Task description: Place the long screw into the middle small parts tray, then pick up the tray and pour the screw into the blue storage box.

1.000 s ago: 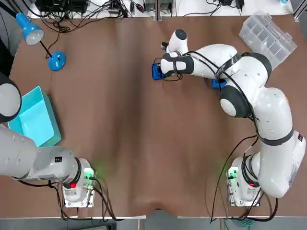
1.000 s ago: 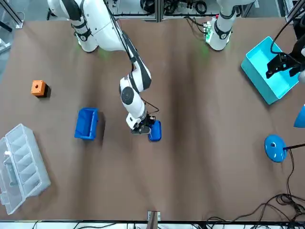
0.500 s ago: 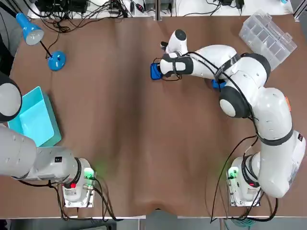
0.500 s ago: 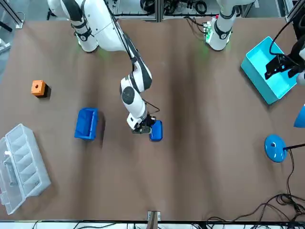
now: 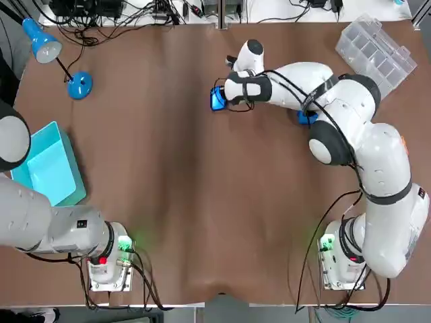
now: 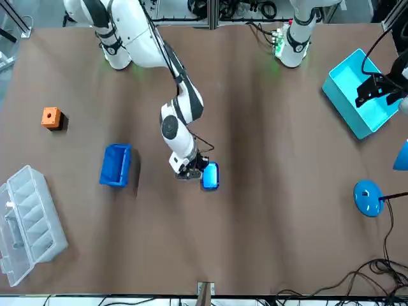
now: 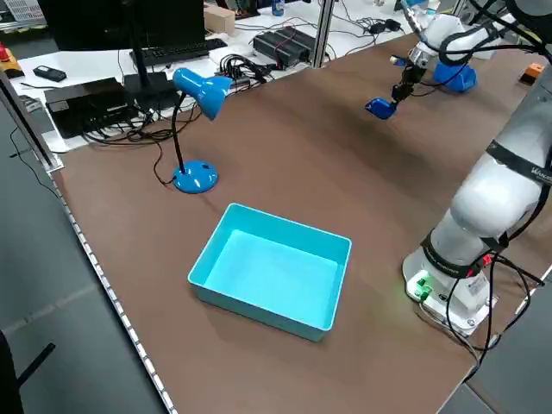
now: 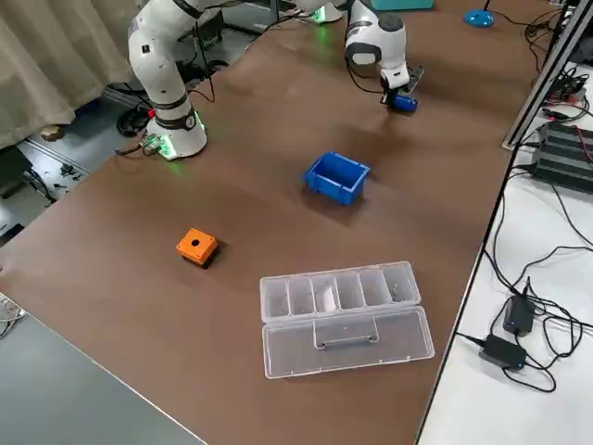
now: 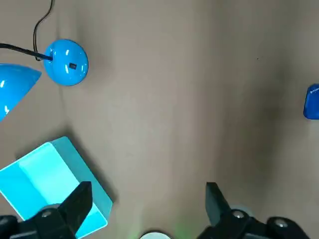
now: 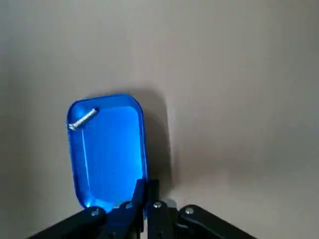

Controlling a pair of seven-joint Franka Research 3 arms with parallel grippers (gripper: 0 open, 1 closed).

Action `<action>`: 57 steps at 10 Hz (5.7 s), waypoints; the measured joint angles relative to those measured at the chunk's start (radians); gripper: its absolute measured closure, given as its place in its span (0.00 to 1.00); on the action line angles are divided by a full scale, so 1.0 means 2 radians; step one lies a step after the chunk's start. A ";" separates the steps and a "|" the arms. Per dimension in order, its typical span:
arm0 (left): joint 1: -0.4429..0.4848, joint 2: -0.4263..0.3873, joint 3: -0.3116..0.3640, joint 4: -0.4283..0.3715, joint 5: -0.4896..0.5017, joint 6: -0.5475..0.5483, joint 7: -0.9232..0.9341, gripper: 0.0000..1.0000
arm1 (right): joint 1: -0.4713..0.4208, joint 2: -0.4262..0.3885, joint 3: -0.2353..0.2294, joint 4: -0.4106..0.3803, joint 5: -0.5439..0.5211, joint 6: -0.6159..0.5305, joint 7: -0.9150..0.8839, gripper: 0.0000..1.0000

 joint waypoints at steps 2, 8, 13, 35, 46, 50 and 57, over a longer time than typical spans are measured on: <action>0.000 0.000 0.000 0.000 0.000 0.000 0.000 0.00 | -0.002 0.000 -0.001 0.005 0.025 0.006 0.000 0.97; -0.001 0.000 -0.002 0.000 0.000 0.007 0.000 0.00 | -0.038 -0.040 -0.006 0.013 0.102 -0.019 0.001 0.97; -0.002 0.000 -0.003 0.000 0.000 0.009 0.000 0.00 | -0.163 -0.163 -0.016 -0.019 0.103 -0.206 -0.130 0.97; -0.008 0.022 -0.013 -0.002 -0.007 0.042 0.000 0.00 | -0.347 -0.228 -0.011 -0.082 -0.258 -0.444 -0.364 0.97; -0.006 0.022 -0.013 -0.002 -0.008 0.042 0.000 0.00 | -0.273 -0.218 -0.009 -0.074 -0.418 -0.424 -0.323 0.97; -0.007 0.024 -0.014 -0.002 -0.009 0.070 0.002 0.00 | -0.250 -0.207 -0.009 -0.074 -0.481 -0.418 -0.292 0.97; -0.005 0.027 -0.014 0.001 -0.009 0.072 0.001 0.00 | -0.213 -0.190 -0.009 -0.074 -0.541 -0.437 -0.164 0.97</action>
